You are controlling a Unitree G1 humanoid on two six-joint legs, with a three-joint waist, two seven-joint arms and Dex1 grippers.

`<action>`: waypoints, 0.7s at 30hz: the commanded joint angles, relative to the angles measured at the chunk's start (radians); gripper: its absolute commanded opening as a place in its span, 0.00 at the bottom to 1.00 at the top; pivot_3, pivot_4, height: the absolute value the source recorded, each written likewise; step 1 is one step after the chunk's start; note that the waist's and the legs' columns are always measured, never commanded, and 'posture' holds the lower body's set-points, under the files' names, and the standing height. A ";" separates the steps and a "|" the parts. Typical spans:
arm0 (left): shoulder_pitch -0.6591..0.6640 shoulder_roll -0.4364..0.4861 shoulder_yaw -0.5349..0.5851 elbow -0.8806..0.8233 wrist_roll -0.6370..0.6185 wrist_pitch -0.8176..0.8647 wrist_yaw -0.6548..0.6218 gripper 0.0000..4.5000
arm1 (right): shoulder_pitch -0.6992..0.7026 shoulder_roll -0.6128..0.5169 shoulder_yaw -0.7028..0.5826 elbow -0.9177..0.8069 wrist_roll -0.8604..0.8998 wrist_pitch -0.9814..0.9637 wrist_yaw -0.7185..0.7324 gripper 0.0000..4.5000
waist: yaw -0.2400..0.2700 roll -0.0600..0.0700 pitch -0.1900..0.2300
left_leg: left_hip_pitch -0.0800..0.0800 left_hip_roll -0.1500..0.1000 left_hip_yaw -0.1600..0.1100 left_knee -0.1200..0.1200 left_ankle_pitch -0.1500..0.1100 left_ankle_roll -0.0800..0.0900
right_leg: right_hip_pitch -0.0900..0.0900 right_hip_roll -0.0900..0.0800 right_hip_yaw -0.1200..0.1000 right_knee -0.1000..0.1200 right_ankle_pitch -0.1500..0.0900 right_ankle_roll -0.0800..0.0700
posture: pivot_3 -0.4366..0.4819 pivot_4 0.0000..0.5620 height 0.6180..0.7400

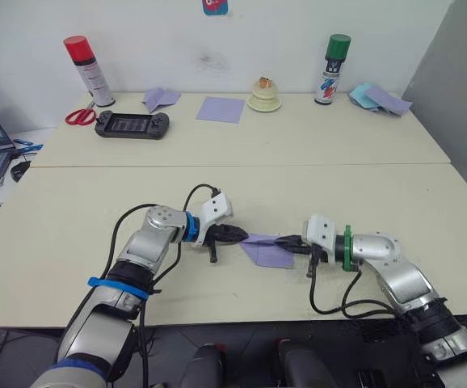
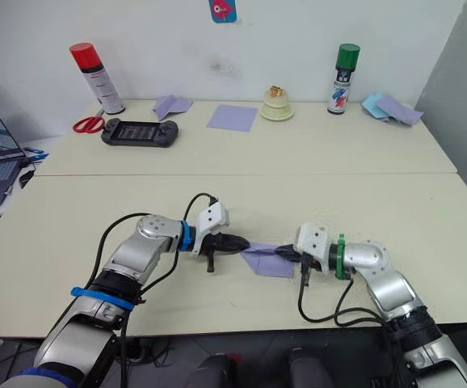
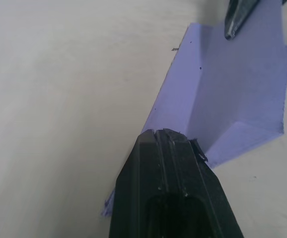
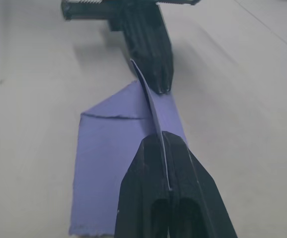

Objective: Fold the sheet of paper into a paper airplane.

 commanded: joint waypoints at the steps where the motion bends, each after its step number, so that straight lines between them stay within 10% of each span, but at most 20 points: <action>1: 0.042 0.035 -0.003 0.016 0.029 0.016 0.016 0.00 | -0.047 0.010 -0.014 -0.035 0.039 0.177 -0.008 0.00 | -0.001 0.000 0.000 | 0.000 0.000 0.000 0.000 0.000 0.000 | 0.000 0.000 0.000 0.000 0.000 0.000 | 0.48 0.27 1.00; 21: 0.086 0.101 0.126 -0.402 -0.078 -0.005 0.070 0.00 | -0.135 0.059 0.075 0.057 -0.088 0.325 -0.070 0.00 | -0.011 0.000 0.000 | 0.000 0.000 0.001 -0.013 0.000 0.000 | -0.003 -0.001 0.000 -0.006 0.000 0.000 | 0.48 0.27 1.00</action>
